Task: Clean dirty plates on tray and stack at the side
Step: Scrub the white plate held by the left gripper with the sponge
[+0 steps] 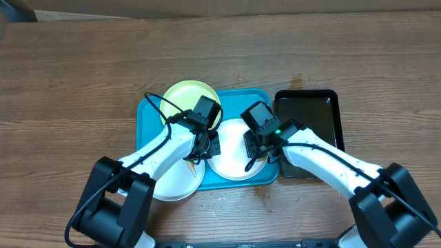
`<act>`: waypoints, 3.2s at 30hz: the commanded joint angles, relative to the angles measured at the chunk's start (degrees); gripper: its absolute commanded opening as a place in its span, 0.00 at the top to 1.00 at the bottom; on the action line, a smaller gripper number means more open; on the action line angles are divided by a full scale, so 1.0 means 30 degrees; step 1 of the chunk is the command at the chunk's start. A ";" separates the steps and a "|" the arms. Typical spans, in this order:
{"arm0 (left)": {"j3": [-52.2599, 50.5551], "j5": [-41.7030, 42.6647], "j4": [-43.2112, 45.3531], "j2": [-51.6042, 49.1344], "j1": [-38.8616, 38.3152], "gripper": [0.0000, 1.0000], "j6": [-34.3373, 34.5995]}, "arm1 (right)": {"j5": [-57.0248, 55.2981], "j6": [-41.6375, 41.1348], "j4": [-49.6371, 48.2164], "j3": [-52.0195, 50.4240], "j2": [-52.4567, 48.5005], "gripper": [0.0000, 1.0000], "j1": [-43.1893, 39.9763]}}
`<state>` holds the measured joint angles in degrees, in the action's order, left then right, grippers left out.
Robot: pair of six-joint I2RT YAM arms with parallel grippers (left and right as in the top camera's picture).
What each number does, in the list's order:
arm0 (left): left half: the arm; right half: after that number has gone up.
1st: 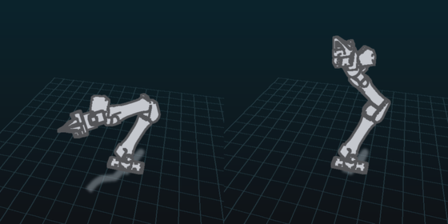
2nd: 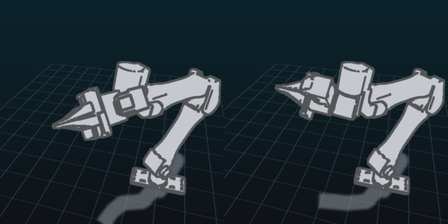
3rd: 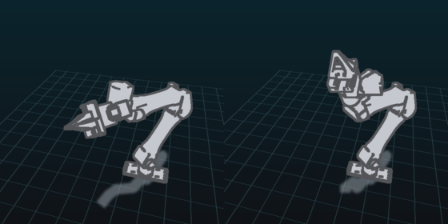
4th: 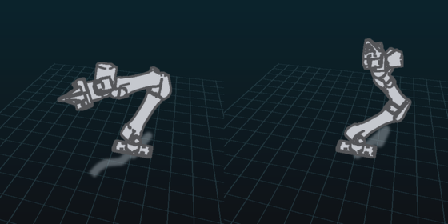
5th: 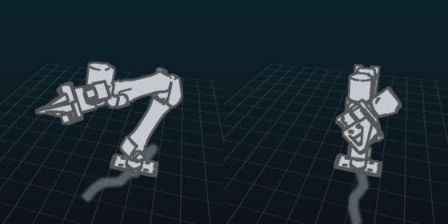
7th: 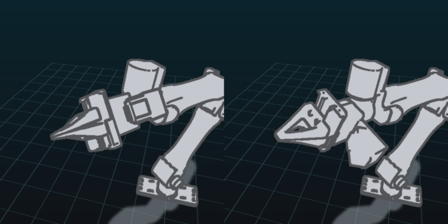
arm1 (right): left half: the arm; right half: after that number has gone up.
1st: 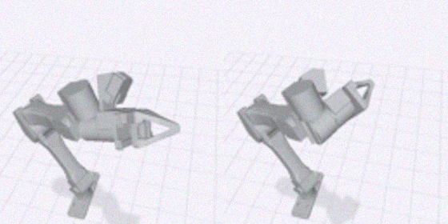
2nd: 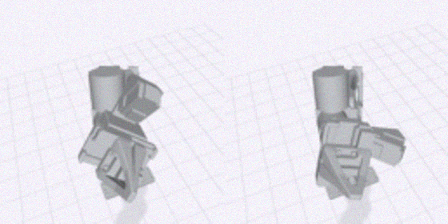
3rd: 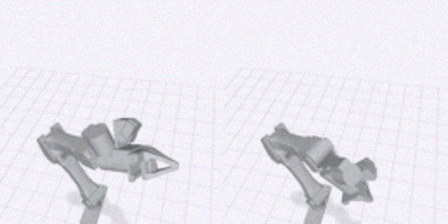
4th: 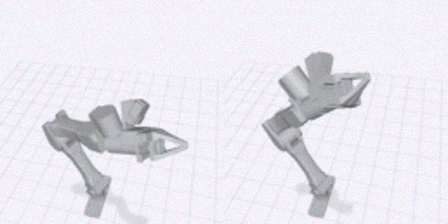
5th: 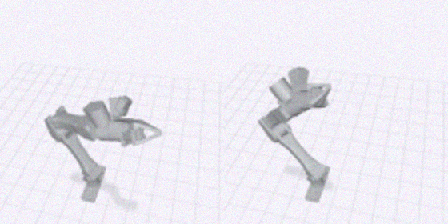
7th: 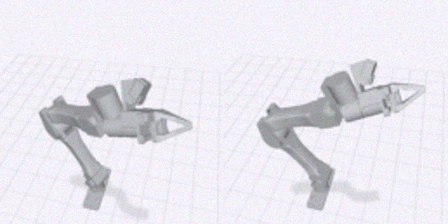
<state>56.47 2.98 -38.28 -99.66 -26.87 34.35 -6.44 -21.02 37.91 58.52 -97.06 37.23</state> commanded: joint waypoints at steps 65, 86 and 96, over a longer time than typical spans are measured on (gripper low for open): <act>-0.0313 -0.0124 -0.0168 -0.0291 0.0109 0.96 -0.0386 | 1.5154 -0.0022 -0.1909 -0.0313 -0.0248 0.96 -0.4124; 0.0867 -0.0962 -0.1989 0.0357 0.0095 0.96 -0.0801 | 1.3515 0.0117 -0.1566 0.0146 0.3716 0.96 -0.7053; 0.3956 -0.4532 -0.5559 0.2339 0.0044 0.96 -0.0896 | 0.6827 0.0663 0.5085 0.0233 0.6018 0.96 -1.0761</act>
<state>64.47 -5.80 -54.02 -95.42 -26.87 32.67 21.78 -19.88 51.99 58.72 -78.89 6.17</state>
